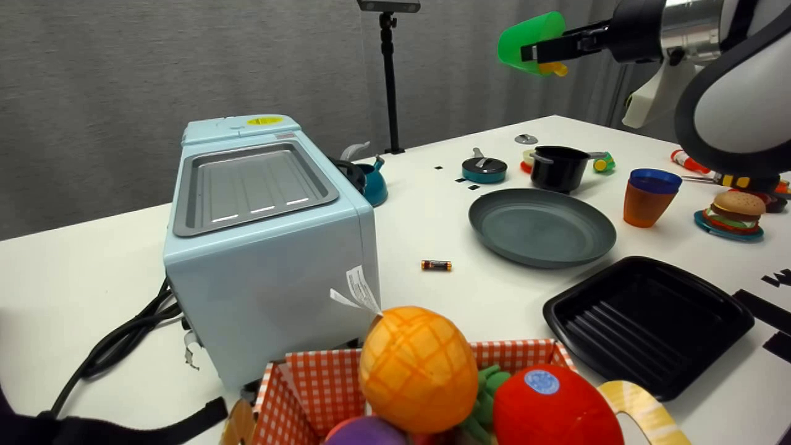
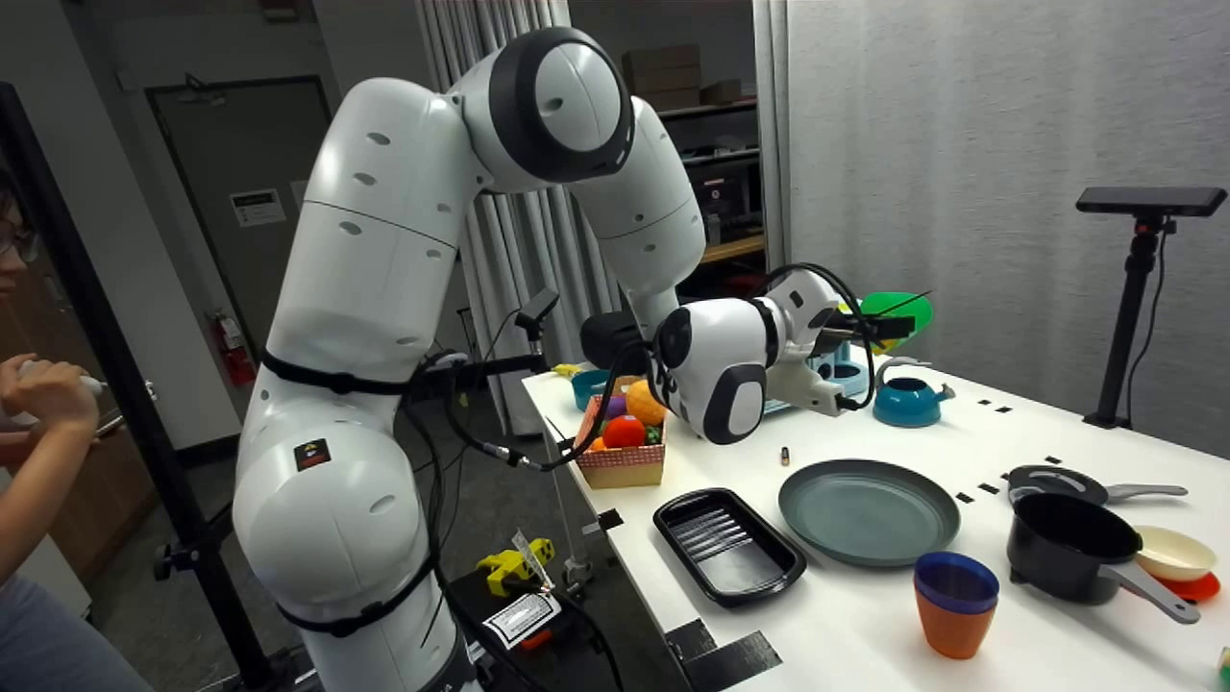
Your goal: Pour the things in the green cup onto the plate
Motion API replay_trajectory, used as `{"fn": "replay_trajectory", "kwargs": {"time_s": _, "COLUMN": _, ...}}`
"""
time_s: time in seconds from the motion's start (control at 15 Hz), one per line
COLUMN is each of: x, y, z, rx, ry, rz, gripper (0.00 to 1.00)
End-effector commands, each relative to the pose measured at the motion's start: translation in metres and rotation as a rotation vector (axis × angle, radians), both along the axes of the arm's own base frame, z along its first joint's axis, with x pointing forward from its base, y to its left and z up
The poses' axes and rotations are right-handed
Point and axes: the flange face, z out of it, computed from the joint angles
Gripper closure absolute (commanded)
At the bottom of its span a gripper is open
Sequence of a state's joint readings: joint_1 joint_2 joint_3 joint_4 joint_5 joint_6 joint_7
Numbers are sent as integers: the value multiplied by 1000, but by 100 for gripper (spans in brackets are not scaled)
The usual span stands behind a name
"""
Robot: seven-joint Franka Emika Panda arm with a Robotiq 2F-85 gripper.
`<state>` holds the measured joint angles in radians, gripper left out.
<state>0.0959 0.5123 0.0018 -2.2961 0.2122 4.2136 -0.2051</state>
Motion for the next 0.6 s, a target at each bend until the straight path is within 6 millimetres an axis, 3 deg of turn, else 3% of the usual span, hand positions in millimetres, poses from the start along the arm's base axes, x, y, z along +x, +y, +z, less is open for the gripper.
{"fn": "replay_trajectory", "kwargs": {"time_s": 0.0, "x": 14, "y": 6, "z": 8, "rx": -41, "ry": -78, "rz": -25, "gripper": 50}}
{"fn": "replay_trajectory", "kwargs": {"time_s": 0.53, "x": 35, "y": 4, "z": 22, "rx": -39, "ry": -140, "rz": -52, "gripper": 50}}
